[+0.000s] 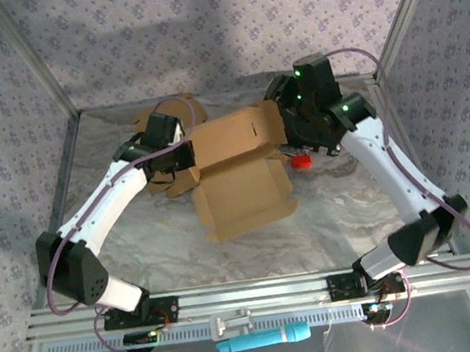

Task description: Fold the paper box

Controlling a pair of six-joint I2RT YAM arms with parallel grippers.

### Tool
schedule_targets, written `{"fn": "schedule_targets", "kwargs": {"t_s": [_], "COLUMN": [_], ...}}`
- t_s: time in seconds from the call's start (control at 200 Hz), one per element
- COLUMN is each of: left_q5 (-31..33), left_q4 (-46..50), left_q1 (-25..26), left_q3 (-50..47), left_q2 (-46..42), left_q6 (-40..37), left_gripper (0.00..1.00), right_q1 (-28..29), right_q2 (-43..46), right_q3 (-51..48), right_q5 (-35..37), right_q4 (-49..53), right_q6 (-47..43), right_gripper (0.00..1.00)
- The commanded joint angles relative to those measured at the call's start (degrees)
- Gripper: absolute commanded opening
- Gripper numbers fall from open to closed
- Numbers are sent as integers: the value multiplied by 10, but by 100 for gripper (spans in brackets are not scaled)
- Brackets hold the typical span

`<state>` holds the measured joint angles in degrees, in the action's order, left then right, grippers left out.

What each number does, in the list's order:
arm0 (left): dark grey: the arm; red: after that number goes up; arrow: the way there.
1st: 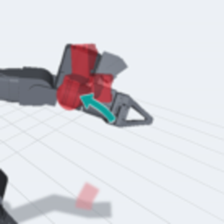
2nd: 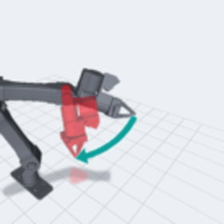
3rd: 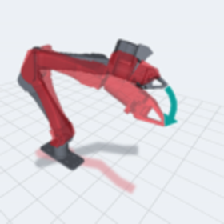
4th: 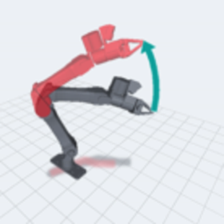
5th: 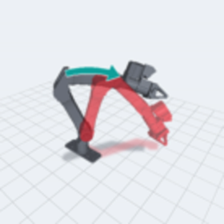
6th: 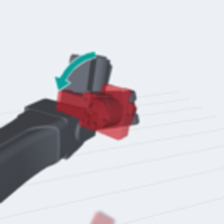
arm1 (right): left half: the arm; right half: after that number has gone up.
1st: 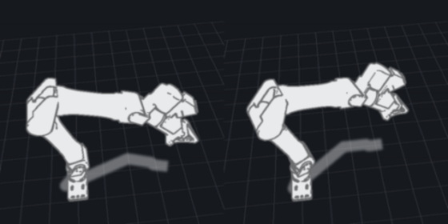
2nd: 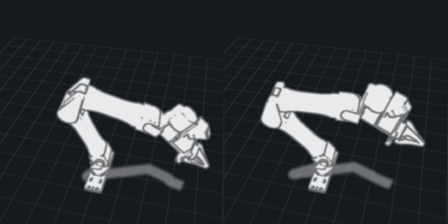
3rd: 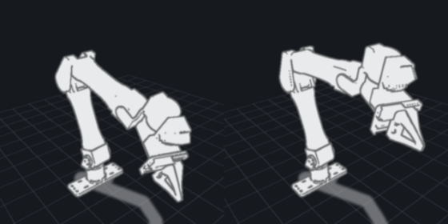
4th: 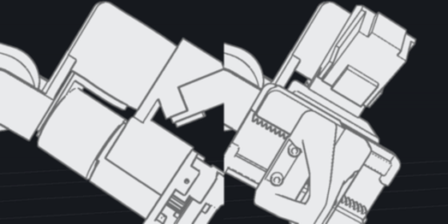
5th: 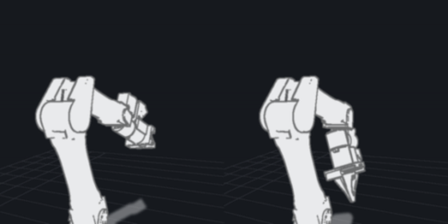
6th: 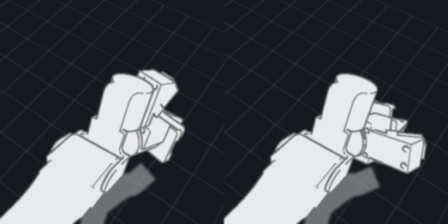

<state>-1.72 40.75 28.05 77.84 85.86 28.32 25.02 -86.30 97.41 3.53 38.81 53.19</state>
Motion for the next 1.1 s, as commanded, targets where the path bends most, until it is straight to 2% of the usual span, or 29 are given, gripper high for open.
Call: {"fn": "schedule_targets", "kwargs": {"t_s": [0.0,0.125,0.365,0.81,0.924,1.094], "left_q5": [-36,-36,-32,-23,-29,-31], "left_q4": [60,57,58,63,66,61], "left_q1": [-2,4,16,20,20,20], "left_q3": [23,27,36,48,54,45], "left_q2": [12,19,30,39,42,36], "left_q6": [-3,1,5,0,-5,-10], "left_gripper": [0,0,0,0,0,0], "right_q1": [-5,-11,-22,6,7,3], "right_q2": [-47,-81,-158,-116,-103,-94], "right_q3": [61,76,129,37,13,17], "right_q5": [-72,-92,-141,-169,-184,-206], "right_q4": [85,65,100,63,27,-1], "right_q6": [-45,-34,-46,-13,3,8], "right_gripper": [53,49,44,44,44,46]}}
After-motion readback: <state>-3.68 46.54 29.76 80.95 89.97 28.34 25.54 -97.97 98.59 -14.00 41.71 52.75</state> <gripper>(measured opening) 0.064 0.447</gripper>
